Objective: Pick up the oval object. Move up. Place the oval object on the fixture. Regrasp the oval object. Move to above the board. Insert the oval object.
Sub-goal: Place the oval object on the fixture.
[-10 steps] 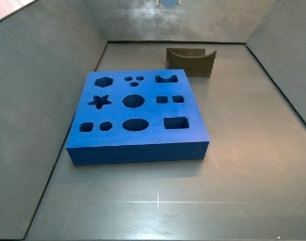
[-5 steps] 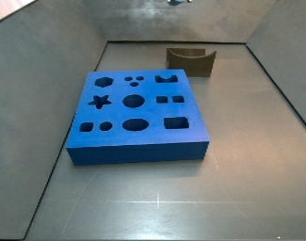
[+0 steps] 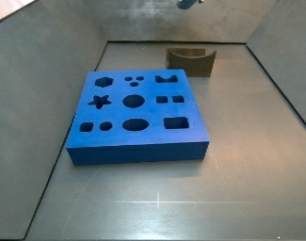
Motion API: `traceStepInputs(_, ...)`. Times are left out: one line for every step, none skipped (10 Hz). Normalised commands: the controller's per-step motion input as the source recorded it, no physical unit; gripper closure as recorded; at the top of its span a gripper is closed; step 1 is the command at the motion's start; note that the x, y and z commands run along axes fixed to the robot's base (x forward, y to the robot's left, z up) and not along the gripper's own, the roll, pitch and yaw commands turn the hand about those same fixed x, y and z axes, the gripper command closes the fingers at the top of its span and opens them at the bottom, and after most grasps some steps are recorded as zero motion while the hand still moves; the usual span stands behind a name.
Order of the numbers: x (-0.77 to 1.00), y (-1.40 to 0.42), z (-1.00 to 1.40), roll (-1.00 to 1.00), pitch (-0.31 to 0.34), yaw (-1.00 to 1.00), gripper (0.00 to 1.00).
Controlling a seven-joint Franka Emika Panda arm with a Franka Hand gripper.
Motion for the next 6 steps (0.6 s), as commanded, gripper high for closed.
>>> traceStepInputs(0.12, 0.08, -1.00, -1.00, 0.066, -0.11, 1.00)
traceStepInputs(0.12, 0.08, -1.00, -1.00, 0.066, -0.12, 1.00)
traceStepInputs(0.14, 0.08, -1.00, -1.00, 0.082, -0.13, 1.00)
traceStepInputs(0.15, 0.10, -1.00, -1.00, 0.099, -0.15, 1.00)
traceStepInputs(0.16, 0.10, -1.00, -0.94, 0.092, -0.16, 1.00)
traceStepInputs(0.16, 0.10, -1.00, -0.83, 0.078, -0.16, 1.00)
